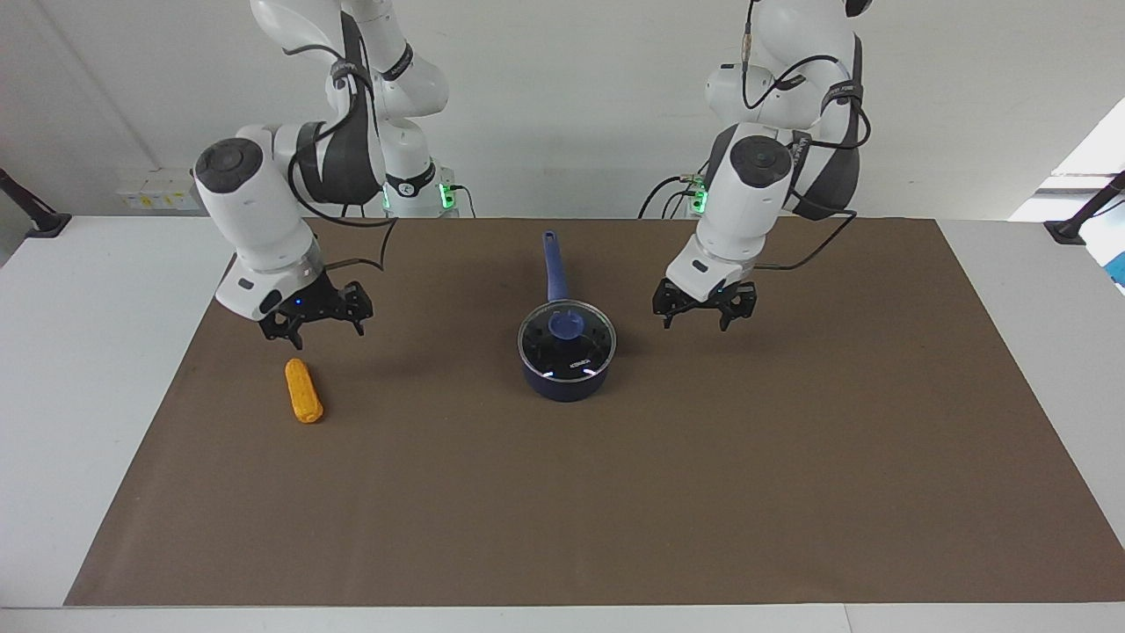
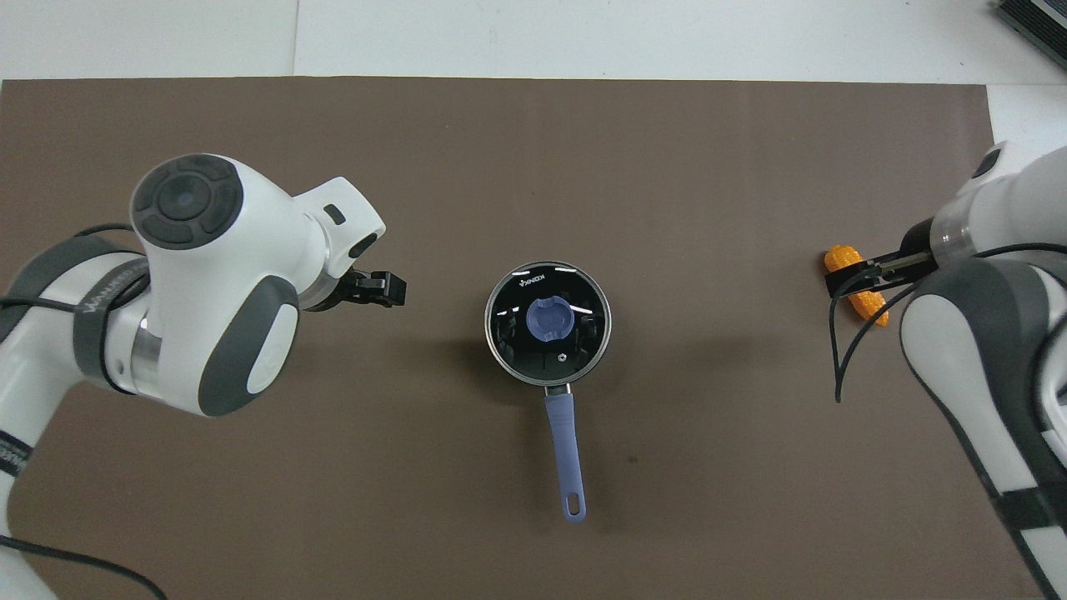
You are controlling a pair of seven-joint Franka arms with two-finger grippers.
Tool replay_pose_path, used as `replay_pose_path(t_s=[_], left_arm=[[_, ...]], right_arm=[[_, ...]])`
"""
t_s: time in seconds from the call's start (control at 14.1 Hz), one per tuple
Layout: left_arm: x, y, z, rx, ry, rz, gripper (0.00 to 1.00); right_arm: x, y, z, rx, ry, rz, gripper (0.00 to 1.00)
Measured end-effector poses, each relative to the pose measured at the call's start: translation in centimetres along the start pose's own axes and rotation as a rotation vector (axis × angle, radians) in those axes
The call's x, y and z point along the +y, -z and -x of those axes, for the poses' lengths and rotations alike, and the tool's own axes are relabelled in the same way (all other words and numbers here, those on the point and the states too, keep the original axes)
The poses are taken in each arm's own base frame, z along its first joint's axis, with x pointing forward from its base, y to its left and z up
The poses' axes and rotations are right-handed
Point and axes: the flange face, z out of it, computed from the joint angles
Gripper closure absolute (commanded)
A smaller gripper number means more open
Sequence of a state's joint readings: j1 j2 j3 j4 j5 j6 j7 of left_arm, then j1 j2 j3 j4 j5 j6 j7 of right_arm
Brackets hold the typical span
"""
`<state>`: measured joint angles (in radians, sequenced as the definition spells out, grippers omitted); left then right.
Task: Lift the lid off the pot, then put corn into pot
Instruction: 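Reach the left gripper to the lid knob while the right gripper reaches the corn, then grasp the lid knob with the left gripper while the right gripper grasps the corn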
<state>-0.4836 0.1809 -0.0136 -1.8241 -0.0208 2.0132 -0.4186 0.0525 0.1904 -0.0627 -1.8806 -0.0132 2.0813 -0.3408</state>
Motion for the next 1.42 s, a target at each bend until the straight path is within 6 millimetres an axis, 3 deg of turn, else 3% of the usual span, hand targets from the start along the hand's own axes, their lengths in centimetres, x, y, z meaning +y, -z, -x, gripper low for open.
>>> replay_pose_path(t_s=[0.21,0.57,0.78,0.85,0.92,0.99,1.21,1.42], left_arm=[[4.5,-0.4,0.1,0.009,0.052,0.009,0.00],[10.1,0.4,1.5,0.014,0.099,0.027,0.00],[13.6,-0.4,3.2,-0.002,0.136,0.018,0.00],[14.6,-0.7,3.3,-0.007,0.146,0.015,0.00],[15.5,-1.0,3.2,-0.009,0.151,0.014,0.00],[16.1,-1.3,3.0,-0.010,0.154,0.014,0.00],[17.4,-2.8,2.4,-0.021,0.165,0.004,0.00],[18.1,-3.4,2.2,-0.024,0.167,0.002,0.21]], right_arm=[[1.9,-4.8,-0.6,0.004,0.088,0.007,0.00],[7.7,-9.7,1.2,-0.007,0.201,0.009,0.00],[8.3,-11.2,1.5,-0.014,0.205,0.005,0.00],[8.1,-11.2,1.3,-0.012,0.209,0.006,0.20],[7.9,-11.1,1.2,-0.008,0.212,0.008,0.78],[7.9,-11.2,1.2,-0.007,0.213,0.008,1.00],[7.9,-11.3,1.2,-0.006,0.205,0.005,1.00],[7.9,-11.3,1.2,-0.005,0.201,0.003,1.00]])
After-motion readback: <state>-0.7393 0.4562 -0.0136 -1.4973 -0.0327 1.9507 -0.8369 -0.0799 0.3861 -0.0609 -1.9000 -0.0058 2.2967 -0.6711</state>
